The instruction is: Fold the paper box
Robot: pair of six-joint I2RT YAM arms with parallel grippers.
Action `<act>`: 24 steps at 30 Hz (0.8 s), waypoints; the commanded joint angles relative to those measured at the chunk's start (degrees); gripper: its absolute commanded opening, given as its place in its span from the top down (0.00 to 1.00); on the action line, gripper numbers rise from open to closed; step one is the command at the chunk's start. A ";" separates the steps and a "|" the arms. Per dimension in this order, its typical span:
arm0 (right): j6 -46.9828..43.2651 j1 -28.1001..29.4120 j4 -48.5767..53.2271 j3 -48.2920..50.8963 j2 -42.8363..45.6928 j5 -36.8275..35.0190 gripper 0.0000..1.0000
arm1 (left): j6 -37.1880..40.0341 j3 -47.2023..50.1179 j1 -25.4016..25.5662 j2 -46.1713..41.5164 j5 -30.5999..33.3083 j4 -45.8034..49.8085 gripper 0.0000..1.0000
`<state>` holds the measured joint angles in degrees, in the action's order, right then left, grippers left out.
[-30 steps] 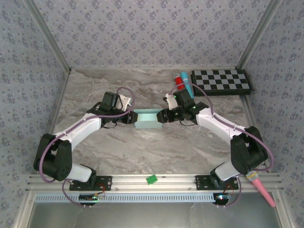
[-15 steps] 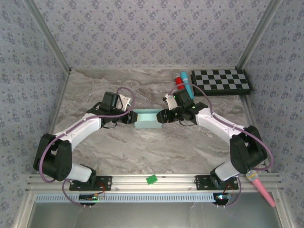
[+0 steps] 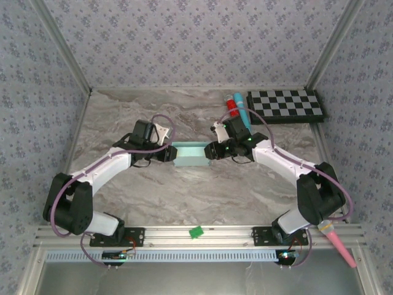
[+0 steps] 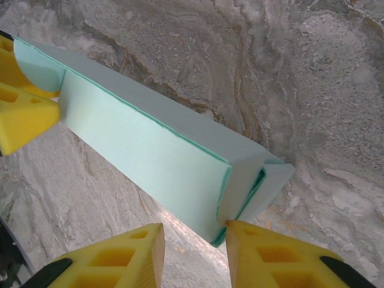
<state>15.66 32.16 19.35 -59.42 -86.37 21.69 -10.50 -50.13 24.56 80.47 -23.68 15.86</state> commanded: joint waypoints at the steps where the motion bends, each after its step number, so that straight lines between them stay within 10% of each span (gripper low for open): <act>1: 0.12 0.36 0.99 -0.26 -0.53 -1.57 0.70 | 1.36 0.16 0.56 -1.10 0.57 1.46 0.63; 24: 0.67 0.53 2.00 1.76 -2.29 -3.54 0.88 | 1.47 0.65 0.83 -1.75 1.10 1.55 0.64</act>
<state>16.10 32.25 19.49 -58.65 -87.79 19.44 -9.87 -49.91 24.88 80.34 -22.68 16.67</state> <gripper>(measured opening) 0.123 0.365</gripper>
